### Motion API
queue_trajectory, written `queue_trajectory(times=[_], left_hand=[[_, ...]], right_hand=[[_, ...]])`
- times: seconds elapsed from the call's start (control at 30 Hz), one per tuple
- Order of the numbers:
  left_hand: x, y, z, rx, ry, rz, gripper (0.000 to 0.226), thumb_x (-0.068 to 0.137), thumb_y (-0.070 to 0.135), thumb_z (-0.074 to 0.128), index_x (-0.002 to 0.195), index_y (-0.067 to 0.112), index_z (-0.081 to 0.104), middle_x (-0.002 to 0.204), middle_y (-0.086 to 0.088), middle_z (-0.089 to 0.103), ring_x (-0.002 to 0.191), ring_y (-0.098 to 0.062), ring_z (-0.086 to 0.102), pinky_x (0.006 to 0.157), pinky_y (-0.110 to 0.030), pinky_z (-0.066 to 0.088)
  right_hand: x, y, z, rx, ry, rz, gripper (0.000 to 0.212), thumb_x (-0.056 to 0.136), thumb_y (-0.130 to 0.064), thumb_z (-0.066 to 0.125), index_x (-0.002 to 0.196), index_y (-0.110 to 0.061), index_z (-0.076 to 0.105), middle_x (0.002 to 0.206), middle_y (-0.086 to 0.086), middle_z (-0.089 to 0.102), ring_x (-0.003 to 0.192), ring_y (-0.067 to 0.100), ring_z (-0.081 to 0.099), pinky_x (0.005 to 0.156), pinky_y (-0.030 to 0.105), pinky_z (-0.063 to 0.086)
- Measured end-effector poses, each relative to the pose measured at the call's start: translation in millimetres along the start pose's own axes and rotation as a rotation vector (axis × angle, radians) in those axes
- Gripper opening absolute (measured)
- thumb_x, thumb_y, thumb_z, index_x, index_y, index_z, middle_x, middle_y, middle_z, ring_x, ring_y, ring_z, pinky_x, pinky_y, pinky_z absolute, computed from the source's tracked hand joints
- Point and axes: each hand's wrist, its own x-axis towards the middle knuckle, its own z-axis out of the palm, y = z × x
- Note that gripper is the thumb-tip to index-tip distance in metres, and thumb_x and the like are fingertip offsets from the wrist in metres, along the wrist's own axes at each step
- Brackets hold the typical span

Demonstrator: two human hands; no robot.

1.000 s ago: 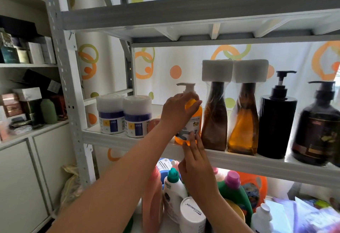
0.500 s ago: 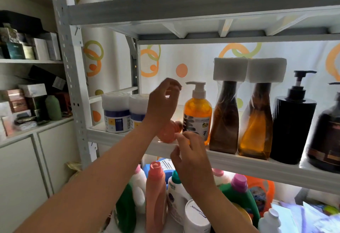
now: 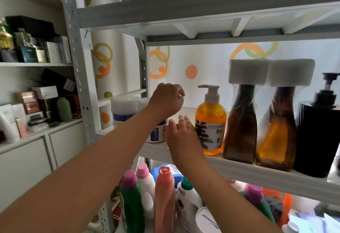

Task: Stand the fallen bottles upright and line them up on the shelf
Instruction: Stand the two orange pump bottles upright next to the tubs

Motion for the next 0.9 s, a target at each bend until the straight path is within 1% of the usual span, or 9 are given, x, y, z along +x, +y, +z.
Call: queue_trajectory(times=[0.07, 0.2, 0.27, 0.4, 0.5, 0.57, 0.63, 0.77, 0.9], left_hand=[[9, 2, 0, 0.102, 0.007, 0.043, 0.026, 0.088, 0.016, 0.048, 0.102, 0.014, 0.069, 0.104, -0.007, 0.070, 0.100, -0.027, 0.059, 0.090, -0.040, 0.047], [17, 7, 2, -0.026, -0.048, -0.004, 0.026, 0.089, 0.011, 0.047, 0.102, 0.014, 0.070, 0.108, -0.004, 0.068, 0.099, -0.022, 0.061, 0.088, -0.033, 0.049], [18, 8, 8, -0.023, -0.085, -0.031, 0.028, 0.089, 0.011, 0.046, 0.103, 0.015, 0.069, 0.110, -0.003, 0.067, 0.100, -0.022, 0.061, 0.087, -0.031, 0.049], [23, 6, 18, 0.056, -0.189, -0.058, 0.028, 0.088, 0.013, 0.048, 0.105, 0.019, 0.069, 0.112, -0.001, 0.067, 0.102, -0.021, 0.061, 0.088, -0.034, 0.049], [31, 6, 23, 0.165, -0.240, -0.038, 0.027, 0.089, 0.019, 0.048, 0.104, 0.023, 0.070, 0.112, 0.002, 0.067, 0.102, -0.021, 0.061, 0.089, -0.036, 0.048], [37, 5, 25, 0.231, -0.302, -0.041, 0.027, 0.091, 0.028, 0.046, 0.106, 0.024, 0.068, 0.112, 0.003, 0.066, 0.105, -0.022, 0.059, 0.089, -0.036, 0.042], [42, 5, 24, 0.258, -0.406, -0.056, 0.034, 0.094, 0.039, 0.041, 0.112, 0.023, 0.066, 0.116, 0.002, 0.064, 0.110, -0.022, 0.055, 0.091, -0.038, 0.033], [44, 6, 26, 0.272, -0.568, -0.078, 0.044, 0.096, 0.049, 0.032, 0.118, 0.025, 0.062, 0.118, 0.001, 0.063, 0.115, -0.021, 0.049, 0.088, -0.043, 0.021], [41, 8, 23, 0.271, -0.572, -0.051, 0.041, 0.096, 0.044, 0.035, 0.119, 0.023, 0.062, 0.121, -0.001, 0.062, 0.114, -0.021, 0.049, 0.083, -0.040, 0.019]], right_hand=[[-2, 1, 2, -0.017, -0.024, -0.016, 0.063, 0.089, -0.010, 0.059, 0.141, -0.011, 0.026, 0.152, 0.018, 0.020, 0.142, 0.033, 0.014, 0.113, 0.040, 0.021], [-4, 2, 3, -0.003, -0.011, -0.015, 0.064, 0.086, -0.006, 0.060, 0.140, -0.010, 0.025, 0.152, 0.017, 0.018, 0.142, 0.033, 0.011, 0.115, 0.041, 0.023], [-4, 2, 4, 0.013, 0.001, -0.018, 0.063, 0.086, -0.004, 0.061, 0.139, -0.009, 0.027, 0.151, 0.019, 0.020, 0.141, 0.035, 0.013, 0.114, 0.042, 0.025], [-3, 4, 9, 0.025, 0.012, -0.038, 0.063, 0.082, -0.001, 0.063, 0.137, -0.006, 0.032, 0.148, 0.022, 0.025, 0.140, 0.038, 0.017, 0.112, 0.045, 0.028], [-6, 6, 12, 0.033, 0.072, -0.052, 0.064, 0.071, 0.002, 0.073, 0.127, -0.003, 0.045, 0.137, 0.025, 0.041, 0.132, 0.041, 0.033, 0.102, 0.049, 0.041], [-8, 8, 17, 0.022, 0.130, -0.064, 0.066, 0.058, 0.003, 0.081, 0.118, -0.002, 0.053, 0.124, 0.025, 0.053, 0.120, 0.042, 0.047, 0.090, 0.049, 0.050], [-9, 9, 19, 0.017, 0.170, -0.090, 0.065, 0.054, 0.003, 0.082, 0.114, 0.000, 0.056, 0.118, 0.025, 0.057, 0.115, 0.042, 0.052, 0.087, 0.049, 0.052], [-11, 9, 21, -0.047, 0.204, -0.120, 0.069, 0.056, 0.002, 0.080, 0.120, 0.000, 0.054, 0.123, 0.025, 0.055, 0.119, 0.042, 0.050, 0.092, 0.048, 0.049], [-15, 10, 20, -0.054, 0.205, -0.134, 0.072, 0.054, 0.001, 0.083, 0.121, -0.002, 0.056, 0.126, 0.024, 0.054, 0.121, 0.041, 0.048, 0.096, 0.047, 0.046]])
